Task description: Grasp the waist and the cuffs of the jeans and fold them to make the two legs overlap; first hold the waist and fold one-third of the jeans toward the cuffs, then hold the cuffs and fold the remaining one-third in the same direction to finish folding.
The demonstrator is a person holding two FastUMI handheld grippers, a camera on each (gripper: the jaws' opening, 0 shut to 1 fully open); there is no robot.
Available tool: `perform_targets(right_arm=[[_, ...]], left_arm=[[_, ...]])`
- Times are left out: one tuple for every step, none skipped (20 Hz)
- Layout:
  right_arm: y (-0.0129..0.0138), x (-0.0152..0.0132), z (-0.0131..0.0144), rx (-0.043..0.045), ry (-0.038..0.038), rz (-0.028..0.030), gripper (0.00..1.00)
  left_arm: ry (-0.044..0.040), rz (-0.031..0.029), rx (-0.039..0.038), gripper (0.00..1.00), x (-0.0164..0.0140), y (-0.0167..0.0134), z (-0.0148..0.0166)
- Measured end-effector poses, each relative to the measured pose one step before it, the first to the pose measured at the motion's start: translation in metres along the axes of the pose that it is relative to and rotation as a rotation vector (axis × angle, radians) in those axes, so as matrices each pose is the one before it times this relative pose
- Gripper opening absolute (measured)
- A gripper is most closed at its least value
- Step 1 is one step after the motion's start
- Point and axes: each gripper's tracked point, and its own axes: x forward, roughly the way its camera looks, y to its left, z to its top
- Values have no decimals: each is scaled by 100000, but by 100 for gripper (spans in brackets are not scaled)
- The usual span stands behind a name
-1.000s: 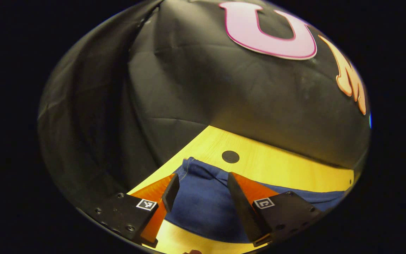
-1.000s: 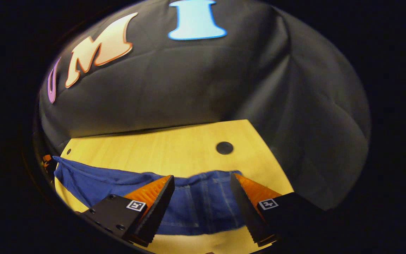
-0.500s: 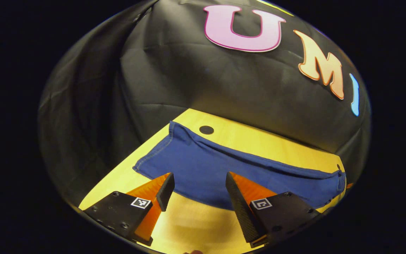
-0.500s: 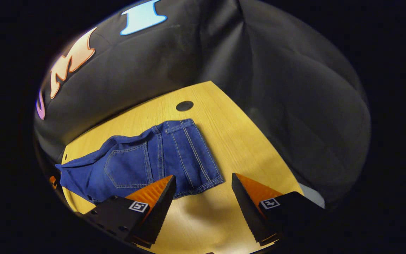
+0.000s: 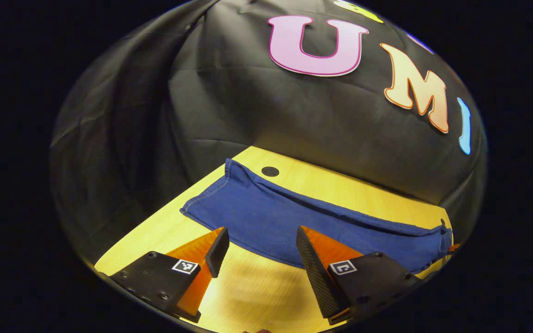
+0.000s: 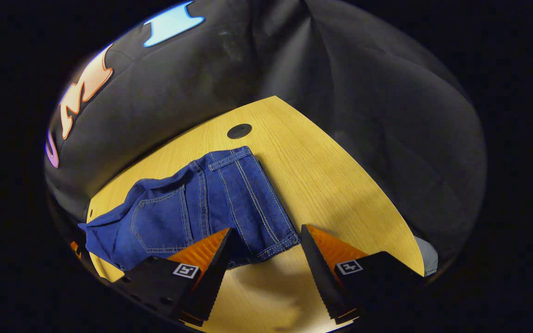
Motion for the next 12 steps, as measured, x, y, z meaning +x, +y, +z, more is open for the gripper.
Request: perform_targets(right_arm=[[589, 273, -426, 244, 694, 1311, 90], [538, 89, -90, 839, 344, -494, 79], [135, 235, 168, 46, -932, 610, 69], [349, 102, -391, 241, 2092, 167, 59], [-12, 81, 228, -473, -2011, 659, 53], [292, -118, -584, 1294, 2687, 1737, 47], [85, -52, 540, 1805, -1910, 1284, 41], [-50, -306, 118, 1994, 644, 621, 29], [46, 238, -110, 853, -1274, 195, 27], [-90, 32, 193, -172, -1684, -510, 18], [64, 104, -166, -979, -1162, -1043, 14], [31, -103, 141, -183, -960, -1927, 16]], left_arm=[[-478, -329, -99, 88, -232, -8, 399], [-178, -92, -48, 88, -128, 66, 33], [-104, -520, -59, 88, -114, -158, 42], [-168, -612, -199, 88, 89, -161, -101], [-25, -826, -309, 88, -119, -328, -37], [355, -577, -168, 88, -152, -329, -82], [380, -474, -256, 88, 119, -180, -164], [210, -780, -372, 88, -45, -188, -22], [370, -721, -231, 88, -56, -396, -107], [363, -395, 193, 88, 9, -315, -152], [349, 50, 238, 88, -14, -239, -110], [444, 101, 170, 88, 22, -76, 3]])
